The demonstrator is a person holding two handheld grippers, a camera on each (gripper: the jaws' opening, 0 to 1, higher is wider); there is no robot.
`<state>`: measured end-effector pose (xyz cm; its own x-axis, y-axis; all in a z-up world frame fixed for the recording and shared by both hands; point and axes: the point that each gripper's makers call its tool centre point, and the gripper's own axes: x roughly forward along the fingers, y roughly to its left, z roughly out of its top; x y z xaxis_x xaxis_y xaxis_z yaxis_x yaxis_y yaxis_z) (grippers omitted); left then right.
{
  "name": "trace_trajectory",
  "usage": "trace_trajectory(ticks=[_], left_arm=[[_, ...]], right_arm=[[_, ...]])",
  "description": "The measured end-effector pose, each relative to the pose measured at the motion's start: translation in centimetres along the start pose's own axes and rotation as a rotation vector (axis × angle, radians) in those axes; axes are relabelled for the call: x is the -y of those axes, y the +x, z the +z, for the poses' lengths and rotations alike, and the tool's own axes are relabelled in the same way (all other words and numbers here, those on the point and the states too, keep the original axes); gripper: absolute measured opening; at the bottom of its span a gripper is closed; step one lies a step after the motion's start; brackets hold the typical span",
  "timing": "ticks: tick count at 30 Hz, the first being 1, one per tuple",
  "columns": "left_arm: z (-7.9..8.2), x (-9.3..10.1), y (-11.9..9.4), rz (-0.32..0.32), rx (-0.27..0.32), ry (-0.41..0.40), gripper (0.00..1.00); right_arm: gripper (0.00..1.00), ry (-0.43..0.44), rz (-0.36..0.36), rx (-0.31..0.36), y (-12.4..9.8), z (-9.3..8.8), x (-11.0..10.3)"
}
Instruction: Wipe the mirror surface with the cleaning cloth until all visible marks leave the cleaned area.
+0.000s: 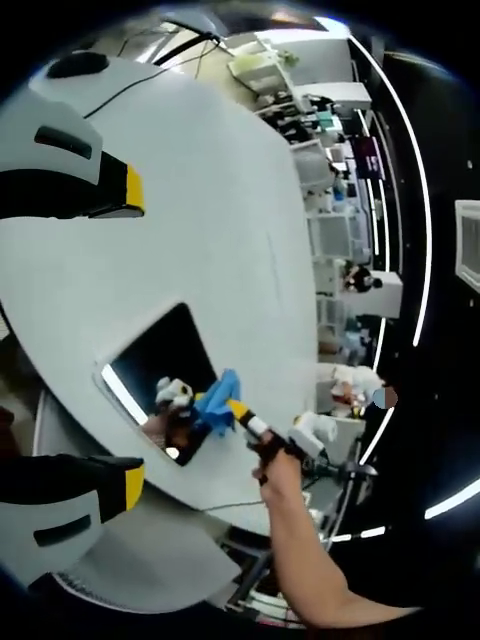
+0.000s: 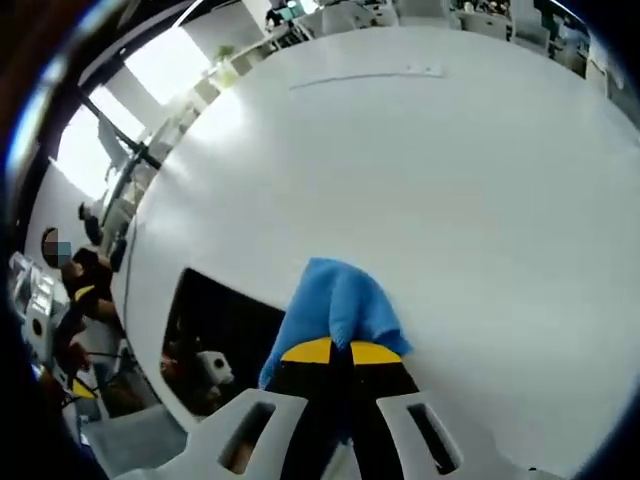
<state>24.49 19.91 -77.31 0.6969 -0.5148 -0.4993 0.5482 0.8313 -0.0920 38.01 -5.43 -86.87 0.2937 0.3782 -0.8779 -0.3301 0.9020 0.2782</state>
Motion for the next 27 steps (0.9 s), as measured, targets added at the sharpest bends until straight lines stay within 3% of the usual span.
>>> trace_trajectory(ticks=[10,14,27], left_arm=[[-0.1,-0.4,-0.6,0.025,0.006,0.000,0.99],[0.0,-0.4,-0.7,0.028,0.004,-0.002,0.99],[0.1,-0.7,-0.8,0.023,0.009,-0.001,0.99]], right_arm=[[0.00,-0.055,-0.005,0.005,-0.1,0.0,-0.1],[0.00,-0.010,0.012,0.012,-0.3,0.0,0.2],[0.00,-0.033,0.037,0.006,-3.2,-1.0,1.9]])
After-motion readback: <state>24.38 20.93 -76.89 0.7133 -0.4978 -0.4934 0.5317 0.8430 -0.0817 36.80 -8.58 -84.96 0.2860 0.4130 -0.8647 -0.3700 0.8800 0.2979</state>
